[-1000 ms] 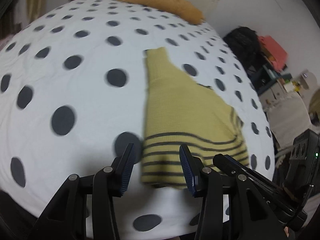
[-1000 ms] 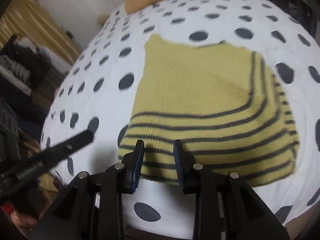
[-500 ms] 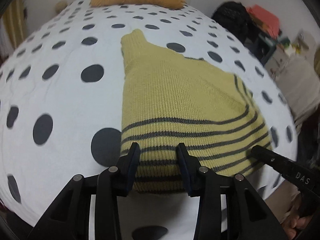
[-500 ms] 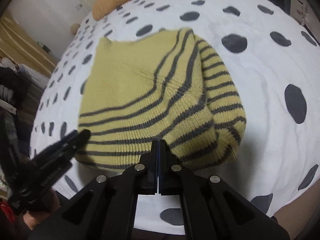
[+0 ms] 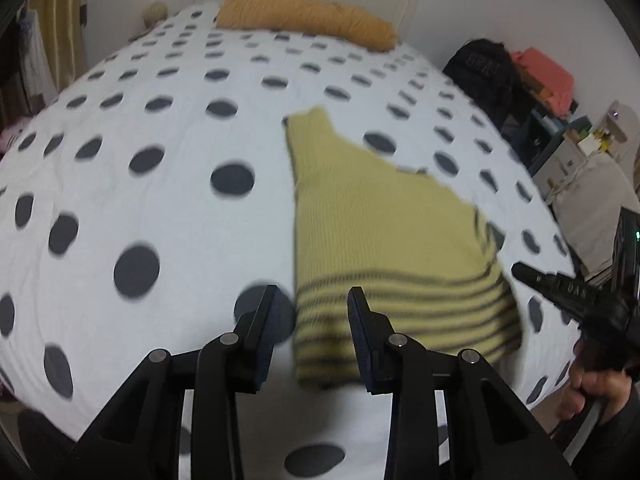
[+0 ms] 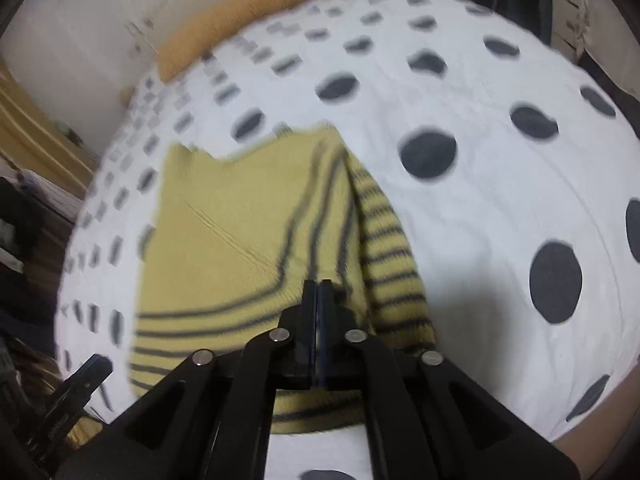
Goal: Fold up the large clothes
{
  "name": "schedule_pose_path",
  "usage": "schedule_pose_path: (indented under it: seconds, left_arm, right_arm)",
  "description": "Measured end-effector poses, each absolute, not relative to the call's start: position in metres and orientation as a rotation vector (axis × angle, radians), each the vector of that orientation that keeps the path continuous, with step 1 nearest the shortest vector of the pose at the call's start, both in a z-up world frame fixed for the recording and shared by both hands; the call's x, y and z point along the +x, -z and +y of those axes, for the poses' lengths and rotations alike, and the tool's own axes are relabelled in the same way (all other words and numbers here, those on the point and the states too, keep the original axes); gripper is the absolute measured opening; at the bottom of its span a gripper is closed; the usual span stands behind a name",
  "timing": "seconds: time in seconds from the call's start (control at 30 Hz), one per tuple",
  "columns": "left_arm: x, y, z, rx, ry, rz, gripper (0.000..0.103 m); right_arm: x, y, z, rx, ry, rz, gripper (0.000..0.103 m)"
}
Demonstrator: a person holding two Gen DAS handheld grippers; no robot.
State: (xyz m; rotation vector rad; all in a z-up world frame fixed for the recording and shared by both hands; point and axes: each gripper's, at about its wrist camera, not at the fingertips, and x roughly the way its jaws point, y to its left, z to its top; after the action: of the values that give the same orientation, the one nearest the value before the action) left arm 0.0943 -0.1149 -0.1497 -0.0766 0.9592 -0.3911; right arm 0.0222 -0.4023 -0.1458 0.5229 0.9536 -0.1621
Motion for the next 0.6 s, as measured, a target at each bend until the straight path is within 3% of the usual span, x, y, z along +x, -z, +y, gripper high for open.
schedule_pose_path:
  seconds: [0.23, 0.3, 0.37, 0.47, 0.5, 0.57, 0.6]
  left_arm:
    - [0.15, 0.152, -0.177, 0.003, 0.507, 0.989, 0.045]
    - [0.17, 0.176, -0.197, 0.089, 0.454, 1.051, 0.045]
    - [0.186, 0.204, -0.204, 0.106, 0.433, 1.122, 0.052]
    - [0.192, 0.195, -0.189, 0.066, 0.451, 1.102, 0.057]
    - [0.195, 0.185, -0.178, 0.042, 0.438, 1.077, 0.057]
    - [0.206, 0.169, -0.146, -0.042, 0.411, 1.048, 0.066]
    - [0.214, 0.167, -0.129, -0.084, 0.404, 1.054, 0.068]
  right_arm:
    - [0.045, 0.127, -0.367, 0.497, 0.048, 0.951, 0.006]
    - [0.062, 0.144, -0.372, 0.544, 0.052, 0.991, 0.006]
    - [0.08, 0.178, -0.383, 0.574, 0.1, 1.093, 0.003]
    - [0.082, 0.199, -0.402, 0.7, 0.073, 1.089, 0.0]
    - [0.075, 0.191, -0.406, 0.736, 0.063, 1.073, 0.005]
    - [0.052, 0.171, -0.412, 0.766, 0.05, 1.008, 0.011]
    - [0.04, 0.165, -0.416, 0.78, 0.05, 0.988, 0.031]
